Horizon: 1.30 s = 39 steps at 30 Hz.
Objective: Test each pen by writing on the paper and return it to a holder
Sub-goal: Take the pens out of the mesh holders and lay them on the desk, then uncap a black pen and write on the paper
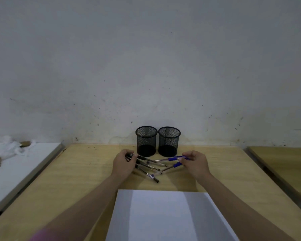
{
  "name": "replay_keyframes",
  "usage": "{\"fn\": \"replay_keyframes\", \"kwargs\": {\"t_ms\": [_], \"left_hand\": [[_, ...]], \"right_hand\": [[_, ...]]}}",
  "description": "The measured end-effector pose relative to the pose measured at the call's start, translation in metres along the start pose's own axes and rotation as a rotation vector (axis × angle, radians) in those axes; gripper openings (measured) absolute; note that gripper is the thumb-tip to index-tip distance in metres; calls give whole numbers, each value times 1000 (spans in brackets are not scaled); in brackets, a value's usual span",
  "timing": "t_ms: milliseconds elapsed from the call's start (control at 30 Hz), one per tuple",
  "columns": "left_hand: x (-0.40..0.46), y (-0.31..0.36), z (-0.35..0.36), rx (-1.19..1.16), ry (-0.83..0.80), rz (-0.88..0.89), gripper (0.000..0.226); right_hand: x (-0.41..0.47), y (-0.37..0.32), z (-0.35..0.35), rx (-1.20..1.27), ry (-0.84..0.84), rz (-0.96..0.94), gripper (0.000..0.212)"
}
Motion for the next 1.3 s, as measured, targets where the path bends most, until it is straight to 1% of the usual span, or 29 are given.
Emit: {"fn": "replay_keyframes", "kwargs": {"t_ms": [100,200,300,367,467,533,600,700,767,900,1000,1067,1133,1233,1300], "left_hand": [[3,-10,4,212,-71,102,24],[1,-15,6,338,-106,120,37],[-3,-12,3,297,-127,91,49],[-5,-6,-6,249,-128,75,52],[-13,8,-24,181,-143,92,53],[-22,15,-39,154,-162,139,51],[-37,22,-56,133,-209,214,47],[-64,20,-78,145,-328,331,43],[-78,10,-90,186,-403,364,43],[-97,-8,-97,241,-523,401,52],[-101,-13,-95,295,-505,482,55],[-102,-17,-93,332,-492,532,59],[-102,-20,-93,345,-479,545,61],[-104,-16,-93,337,-444,546,63],[-103,-10,-99,303,-337,553,64]], "right_hand": [[0,6,3,-107,17,-38,16],[-2,6,4,-189,48,-75,19],[-6,2,5,-245,46,-111,25],[-11,-5,4,-282,40,-163,26],[-26,-20,3,-275,49,-304,19],[-43,-31,8,-253,1,-397,13],[-62,-40,17,-233,-97,-459,9],[-87,-44,36,-228,-271,-478,9],[-98,-42,47,-286,-342,-462,13],[-107,-40,59,-428,-372,-467,18],[-112,-42,63,-472,-367,-477,11],[-114,-43,63,-468,-361,-476,8],[-115,-44,62,-418,-348,-448,5],[-114,-51,51,-194,-285,-364,3],[-116,-56,40,-35,-253,-302,5]]}}
Point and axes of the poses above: each hand's wrist, its own x-axis towards the middle knuckle, its own z-axis out of the palm, y = z × x, the point moved 6 cm from there along x, towards the middle knuckle, and after that the axes turned 12 degrees about y, right-handed, at the moved point
